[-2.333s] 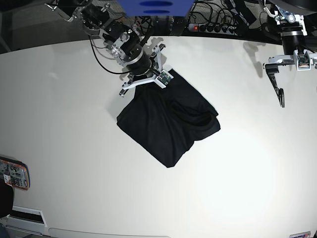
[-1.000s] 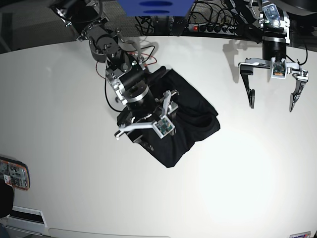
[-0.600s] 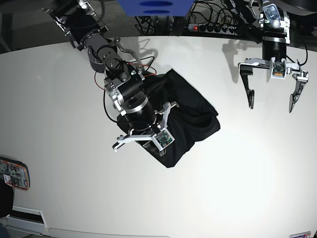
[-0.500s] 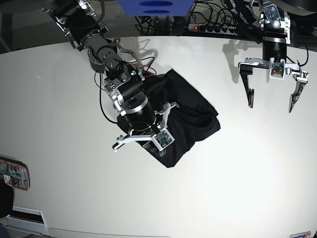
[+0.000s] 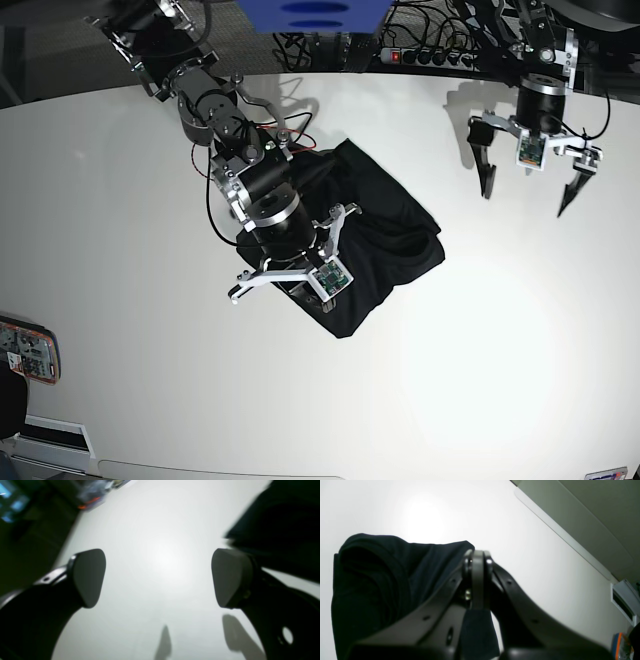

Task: Fold the T-shirt properly
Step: 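Lower the right gripper onto the black bundle's edge and grasp it, then bring the left gripper down and grasp the bundle's opposite edge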

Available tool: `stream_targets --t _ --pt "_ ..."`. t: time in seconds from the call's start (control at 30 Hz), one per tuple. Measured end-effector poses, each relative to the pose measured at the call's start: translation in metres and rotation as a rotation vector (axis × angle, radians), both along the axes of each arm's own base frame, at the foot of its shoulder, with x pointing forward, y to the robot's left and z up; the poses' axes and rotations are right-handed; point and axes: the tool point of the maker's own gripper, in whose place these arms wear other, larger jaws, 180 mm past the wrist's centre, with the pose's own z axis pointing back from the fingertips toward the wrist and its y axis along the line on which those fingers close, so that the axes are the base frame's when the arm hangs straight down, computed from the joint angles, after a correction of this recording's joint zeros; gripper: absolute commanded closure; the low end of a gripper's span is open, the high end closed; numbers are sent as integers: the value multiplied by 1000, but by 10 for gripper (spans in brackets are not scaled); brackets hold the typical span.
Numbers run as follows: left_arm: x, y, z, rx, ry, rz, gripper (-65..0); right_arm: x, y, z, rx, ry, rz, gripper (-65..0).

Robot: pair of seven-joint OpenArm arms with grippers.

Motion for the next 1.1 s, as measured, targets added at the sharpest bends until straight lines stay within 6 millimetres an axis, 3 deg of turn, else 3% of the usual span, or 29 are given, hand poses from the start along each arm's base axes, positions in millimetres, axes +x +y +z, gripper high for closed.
stream_targets --t 0.13,0.2,0.27,0.53,0.63,0.77,0.93,1.1 --pt "-6 8 -14 9 79 43 -639 0 0 0 0 0 0 0" --pt "-4 8 -16 15 96 30 -596 0 0 0 0 -1 1 0" --pt "-2 11 -15 21 98 31 -511 0 -1 0 -1 0 -3 0" --pt "3 15 -12 26 91 52 -39 0 0 0 -2 -3 1 0" --pt "6 9 -8 -37 52 79 0 2 0 -3 -8 3 1 0" --pt "10 -37 -18 -110 74 -27 0 14 0 -21 -52 52 -11 0" --pt "-5 -120 -33 -235 143 -220 0 43 36 18 49 -34 5 0" --pt "-12 -163 -35 -266 169 -352 0 40 32 -27 -32 96 -17 0"
